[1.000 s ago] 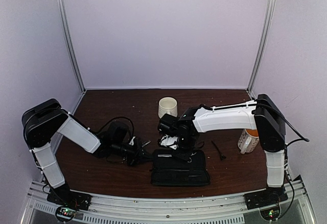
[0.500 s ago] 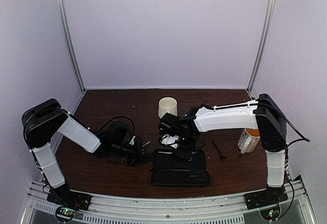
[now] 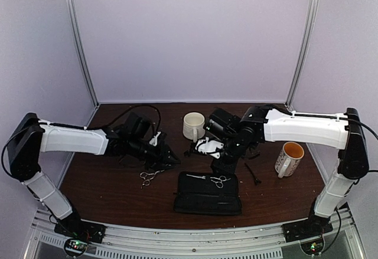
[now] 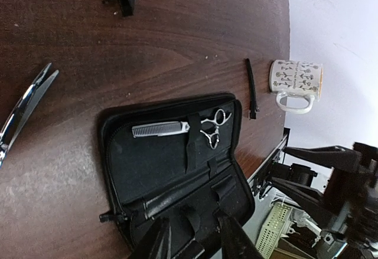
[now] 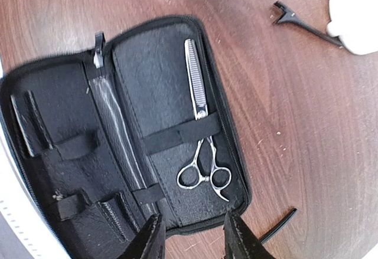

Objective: Sort the hair-cutting tools

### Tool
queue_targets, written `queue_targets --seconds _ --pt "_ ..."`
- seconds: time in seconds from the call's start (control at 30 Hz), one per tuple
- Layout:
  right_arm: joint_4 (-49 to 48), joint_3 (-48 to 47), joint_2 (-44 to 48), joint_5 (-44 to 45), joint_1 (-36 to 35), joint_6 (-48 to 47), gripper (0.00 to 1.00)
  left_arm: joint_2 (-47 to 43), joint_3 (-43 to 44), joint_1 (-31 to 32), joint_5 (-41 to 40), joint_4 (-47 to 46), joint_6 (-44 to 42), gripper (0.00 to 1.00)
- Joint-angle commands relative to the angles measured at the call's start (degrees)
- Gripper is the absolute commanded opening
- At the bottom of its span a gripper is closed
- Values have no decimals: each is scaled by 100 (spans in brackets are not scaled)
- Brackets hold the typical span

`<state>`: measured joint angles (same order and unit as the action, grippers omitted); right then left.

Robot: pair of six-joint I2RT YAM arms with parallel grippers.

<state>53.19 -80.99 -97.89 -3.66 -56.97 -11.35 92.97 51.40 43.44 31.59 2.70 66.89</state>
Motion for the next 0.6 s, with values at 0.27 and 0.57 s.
queue_targets --seconds 0.27,0.57 --pt "-429 920 955 -1059 483 -1637 36 -568 1603 -80 -3398 4777 -3901 48" --pt "-614 1352 1035 -1349 634 -2131 34 -1224 573 -87 -3781 4325 -5138 44"
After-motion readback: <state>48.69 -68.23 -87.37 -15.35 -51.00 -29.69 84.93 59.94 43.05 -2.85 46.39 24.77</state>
